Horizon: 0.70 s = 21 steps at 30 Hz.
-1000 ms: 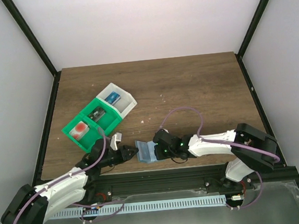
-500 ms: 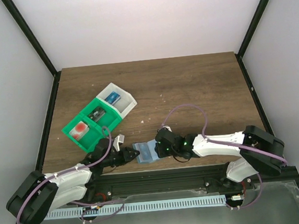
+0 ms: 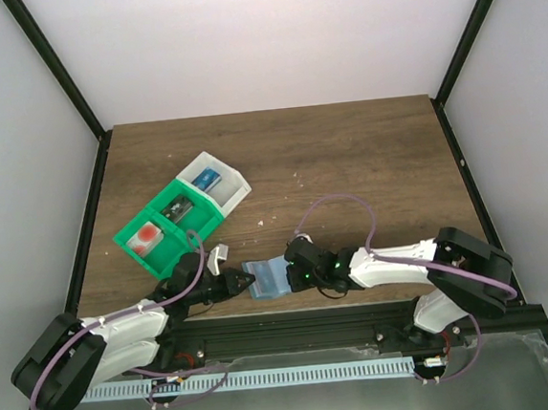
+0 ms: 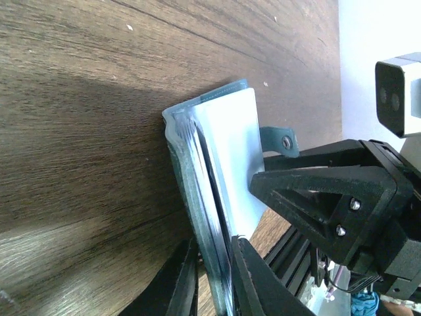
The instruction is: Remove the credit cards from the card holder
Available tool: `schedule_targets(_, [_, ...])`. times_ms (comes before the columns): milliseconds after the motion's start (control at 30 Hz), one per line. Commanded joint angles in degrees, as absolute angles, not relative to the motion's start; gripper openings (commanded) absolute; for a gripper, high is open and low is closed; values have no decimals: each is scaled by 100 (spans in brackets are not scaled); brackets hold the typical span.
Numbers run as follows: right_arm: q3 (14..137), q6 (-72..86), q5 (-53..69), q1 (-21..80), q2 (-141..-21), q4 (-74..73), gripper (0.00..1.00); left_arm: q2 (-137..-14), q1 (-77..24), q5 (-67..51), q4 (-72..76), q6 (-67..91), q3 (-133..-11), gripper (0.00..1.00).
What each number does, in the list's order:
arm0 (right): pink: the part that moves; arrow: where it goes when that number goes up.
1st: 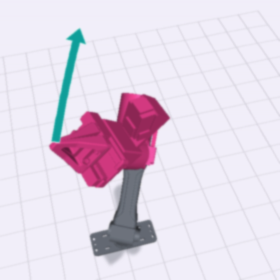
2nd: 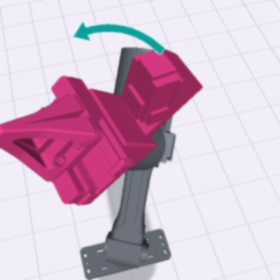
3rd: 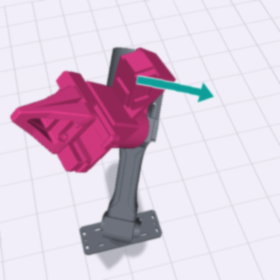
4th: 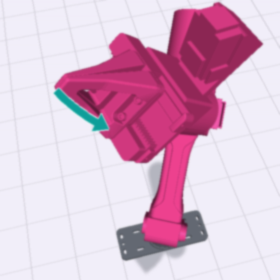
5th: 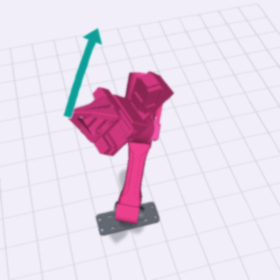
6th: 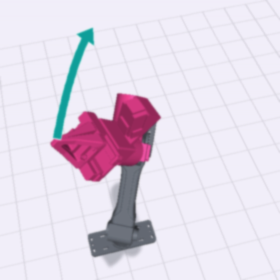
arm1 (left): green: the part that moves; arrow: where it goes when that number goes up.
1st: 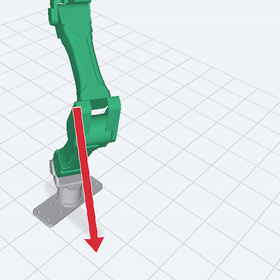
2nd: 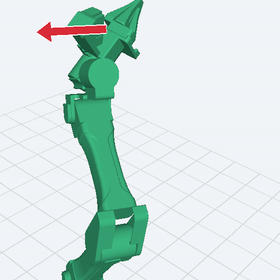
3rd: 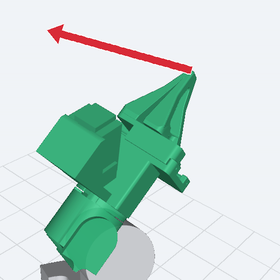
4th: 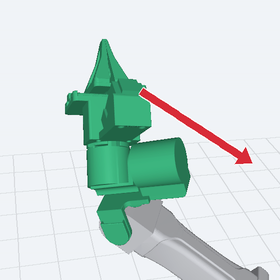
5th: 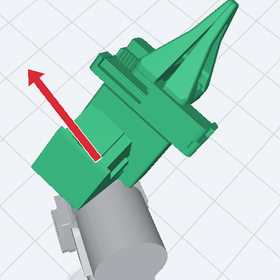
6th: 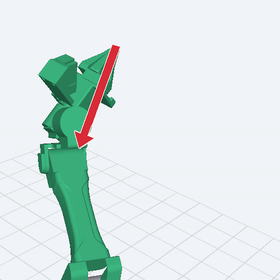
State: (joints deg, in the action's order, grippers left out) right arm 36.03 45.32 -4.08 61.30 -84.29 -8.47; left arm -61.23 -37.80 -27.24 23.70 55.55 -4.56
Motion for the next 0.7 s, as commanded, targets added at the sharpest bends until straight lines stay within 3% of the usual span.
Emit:
schedule_targets(0, [3441,4463,-121,6135,-8175,-406,19,-6150,-3765,-2748,2556,5537,-510,16])
schedule_targets(233, [3195,4585,97,6135,-8138,85,1,-6251,-3768,-2873,2631,5518,-552,11])
schedule_targets(400, [3172,4657,13,6128,-8156,0,1,-6131,-3768,-2916,2294,5268,-767,0])
schedule_targets(600, [3215,4761,-363,6132,-7990,-675,1,-5982,-3762,-2848,1864,4996,-1015,0])
schedule_targets(667, [3245,4800,-533,6135,-7798,-995,9,-5991,-3762,-2848,1842,4979,-1018,0])
